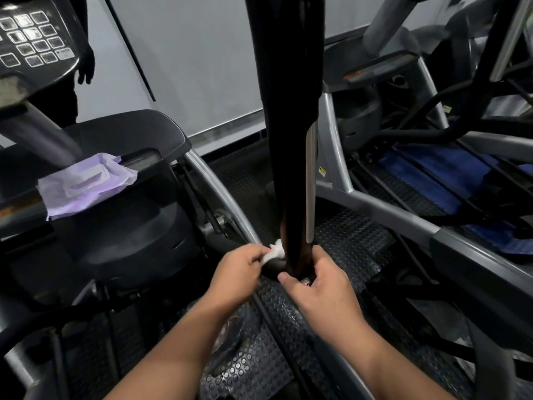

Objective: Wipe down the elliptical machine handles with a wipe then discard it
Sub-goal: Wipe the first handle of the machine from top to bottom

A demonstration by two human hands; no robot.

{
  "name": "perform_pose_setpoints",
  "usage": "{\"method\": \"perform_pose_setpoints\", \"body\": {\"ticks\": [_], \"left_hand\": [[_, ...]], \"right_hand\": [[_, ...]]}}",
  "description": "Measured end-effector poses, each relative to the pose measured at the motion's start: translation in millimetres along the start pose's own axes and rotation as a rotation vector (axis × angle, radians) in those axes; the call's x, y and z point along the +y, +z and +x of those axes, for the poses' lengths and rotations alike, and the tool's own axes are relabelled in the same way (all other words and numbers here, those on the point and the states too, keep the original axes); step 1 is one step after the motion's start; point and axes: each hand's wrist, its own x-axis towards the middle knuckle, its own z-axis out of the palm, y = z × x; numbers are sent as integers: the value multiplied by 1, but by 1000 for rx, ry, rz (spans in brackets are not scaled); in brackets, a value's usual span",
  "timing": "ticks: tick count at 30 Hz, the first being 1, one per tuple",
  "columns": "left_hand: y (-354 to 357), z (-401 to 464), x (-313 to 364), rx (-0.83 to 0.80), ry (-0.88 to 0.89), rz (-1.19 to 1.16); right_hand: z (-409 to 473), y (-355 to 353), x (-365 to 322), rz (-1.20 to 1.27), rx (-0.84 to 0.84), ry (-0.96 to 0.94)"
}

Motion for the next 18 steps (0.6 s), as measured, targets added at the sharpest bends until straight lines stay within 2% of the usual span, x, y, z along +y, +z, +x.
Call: {"method": "perform_pose_setpoints", "body": {"ticks": [3,7,9,12,16,18], "left_hand": [[-1,7,-2,74,-119,74],[8,-9,21,-14,61,5],[6,-7,10,25,28,-11],[2,5,1,121,-85,91],[9,0,14,41,44,117],[6,1,5,61,38,114]], "right_hand": [[-2,-1,1,-4,-12,-3],[0,-2,3,12,-12,-16],[1,-2,4,29,-16,-14],[0,-2,3,43,-25,-18],[1,-2,1,38,-27,-26],[2,-3,1,34,-34,-27]]}}
